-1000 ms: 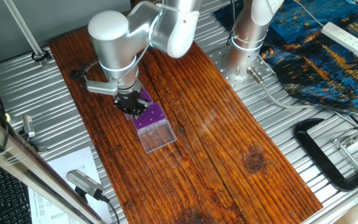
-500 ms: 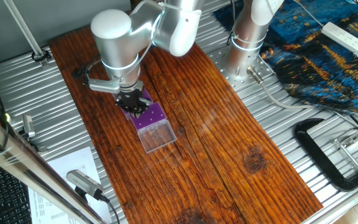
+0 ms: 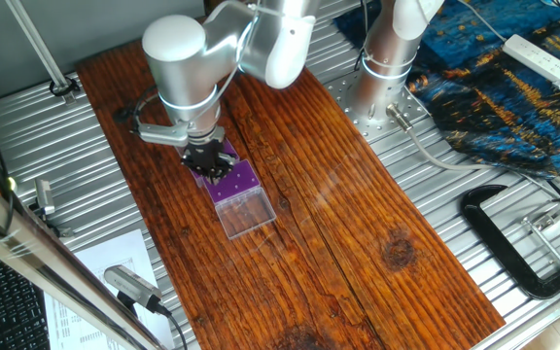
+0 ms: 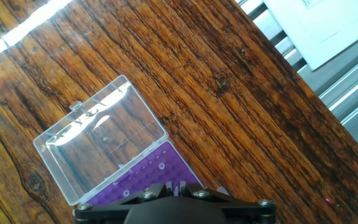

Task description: Transfer all small pipette tips from one holder to another

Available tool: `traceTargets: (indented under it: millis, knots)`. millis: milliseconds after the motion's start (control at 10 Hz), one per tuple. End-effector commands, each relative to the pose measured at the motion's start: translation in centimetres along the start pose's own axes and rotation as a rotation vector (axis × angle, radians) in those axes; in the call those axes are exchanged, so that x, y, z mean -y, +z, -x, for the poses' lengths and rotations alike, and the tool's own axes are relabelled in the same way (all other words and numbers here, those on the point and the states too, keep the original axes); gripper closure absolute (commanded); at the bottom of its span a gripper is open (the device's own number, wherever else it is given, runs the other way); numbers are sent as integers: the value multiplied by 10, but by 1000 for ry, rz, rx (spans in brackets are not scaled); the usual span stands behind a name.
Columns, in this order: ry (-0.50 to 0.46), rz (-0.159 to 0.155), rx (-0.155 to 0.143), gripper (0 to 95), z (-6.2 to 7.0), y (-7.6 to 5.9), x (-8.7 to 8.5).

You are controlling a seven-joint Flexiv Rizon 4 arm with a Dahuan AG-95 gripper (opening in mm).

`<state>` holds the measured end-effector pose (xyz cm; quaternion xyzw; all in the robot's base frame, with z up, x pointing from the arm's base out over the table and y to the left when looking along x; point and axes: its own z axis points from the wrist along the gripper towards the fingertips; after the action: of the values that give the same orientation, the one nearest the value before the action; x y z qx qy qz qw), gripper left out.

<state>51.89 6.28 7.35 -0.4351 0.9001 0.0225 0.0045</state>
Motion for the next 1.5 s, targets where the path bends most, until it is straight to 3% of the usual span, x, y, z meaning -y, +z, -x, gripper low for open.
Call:
traceTargets:
  millis: [100,1500]
  knots:
    - [0,-1,1,950,-1,0,-1]
    - [18,-3,9,950,0,0,1]
